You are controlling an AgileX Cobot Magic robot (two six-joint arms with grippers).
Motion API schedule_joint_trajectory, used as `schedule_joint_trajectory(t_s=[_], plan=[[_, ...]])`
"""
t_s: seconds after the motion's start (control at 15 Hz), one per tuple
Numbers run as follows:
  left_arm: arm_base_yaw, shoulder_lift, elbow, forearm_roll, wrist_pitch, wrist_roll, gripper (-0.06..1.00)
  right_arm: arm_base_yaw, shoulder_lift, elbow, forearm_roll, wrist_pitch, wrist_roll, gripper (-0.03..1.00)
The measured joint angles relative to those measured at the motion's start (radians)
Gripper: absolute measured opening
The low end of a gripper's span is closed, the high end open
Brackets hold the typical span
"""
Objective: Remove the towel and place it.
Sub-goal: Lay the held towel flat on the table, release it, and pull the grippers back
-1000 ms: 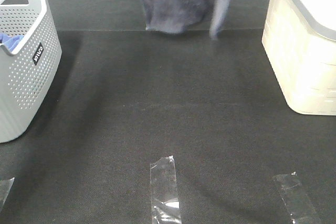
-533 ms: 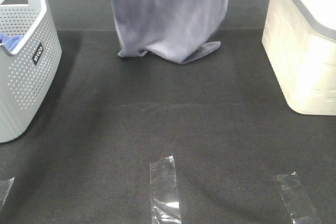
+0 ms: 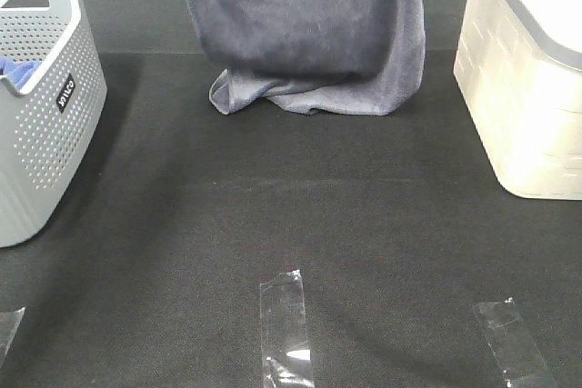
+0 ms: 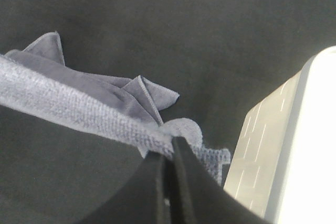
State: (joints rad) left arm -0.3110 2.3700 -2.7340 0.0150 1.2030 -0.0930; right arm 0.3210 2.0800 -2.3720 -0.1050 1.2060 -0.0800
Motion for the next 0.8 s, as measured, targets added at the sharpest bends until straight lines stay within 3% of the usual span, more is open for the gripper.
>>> schedule_joint_trajectory(t_s=[0.2, 0.33, 0.47, 0.53, 0.6, 0.8], plan=[[-0.012, -0.005, 0.025, -0.034, 0.004, -0.013, 0.0, -0.003, -0.027, 0.086, 0.008, 0.004, 0.008, 0.0], [-0.044, -0.044, 0.127, -0.023, 0.005, -0.014, 0.0, -0.007, -0.087, 0.212, 0.01, 0.006, 0.014, 0.0], [-0.077, -0.139, 0.304, 0.013, 0.007, -0.014, 0.0, -0.009, -0.188, 0.408, 0.061, 0.005, 0.015, 0.0], [-0.091, -0.21, 0.458, 0.031, 0.006, -0.014, 0.0, -0.009, -0.228, 0.485, 0.105, 0.005, 0.015, 0.0], [-0.097, -0.236, 0.514, 0.033, 0.006, -0.014, 0.0, -0.009, -0.249, 0.528, 0.127, 0.005, 0.015, 0.0], [-0.143, -0.38, 0.851, 0.031, 0.006, -0.014, 0.0, -0.008, -0.395, 0.802, 0.204, 0.003, 0.015, 0.0]])
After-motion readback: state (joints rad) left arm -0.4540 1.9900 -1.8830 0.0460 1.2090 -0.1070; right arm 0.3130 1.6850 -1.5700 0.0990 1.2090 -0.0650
